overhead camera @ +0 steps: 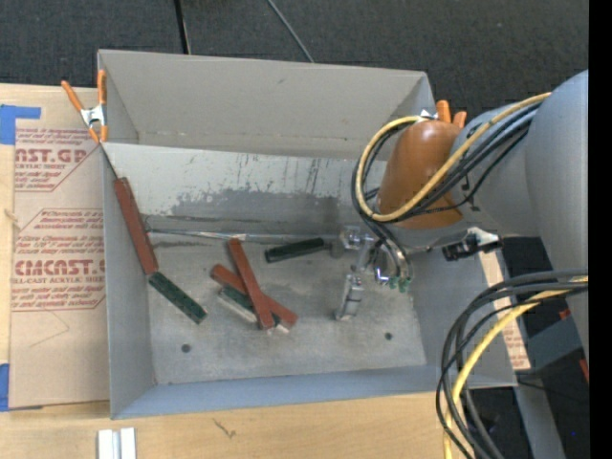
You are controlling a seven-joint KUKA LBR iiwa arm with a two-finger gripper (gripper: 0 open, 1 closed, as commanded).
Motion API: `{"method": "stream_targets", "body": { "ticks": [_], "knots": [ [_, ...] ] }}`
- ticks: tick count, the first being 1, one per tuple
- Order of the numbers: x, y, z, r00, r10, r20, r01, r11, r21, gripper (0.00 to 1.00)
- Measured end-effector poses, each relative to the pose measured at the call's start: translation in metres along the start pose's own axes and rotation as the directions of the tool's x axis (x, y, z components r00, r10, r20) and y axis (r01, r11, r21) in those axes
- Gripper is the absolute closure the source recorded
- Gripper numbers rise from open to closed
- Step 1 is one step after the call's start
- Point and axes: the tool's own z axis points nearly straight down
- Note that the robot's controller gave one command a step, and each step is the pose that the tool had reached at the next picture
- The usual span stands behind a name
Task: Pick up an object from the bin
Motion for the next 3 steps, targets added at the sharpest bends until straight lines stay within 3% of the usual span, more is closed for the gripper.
{"method": "stream_targets", "body": {
  "ticks": [1,3],
  "knots": [
    [0.0057,-0.0028,-0.0033,0.942,0.335,0.003,-0.335,0.942,-0.002,1.0],
    [0.0071,-0.0028,-0.0075,0.942,0.335,-0.001,-0.335,0.942,0.0,1.0]
  ]
}}
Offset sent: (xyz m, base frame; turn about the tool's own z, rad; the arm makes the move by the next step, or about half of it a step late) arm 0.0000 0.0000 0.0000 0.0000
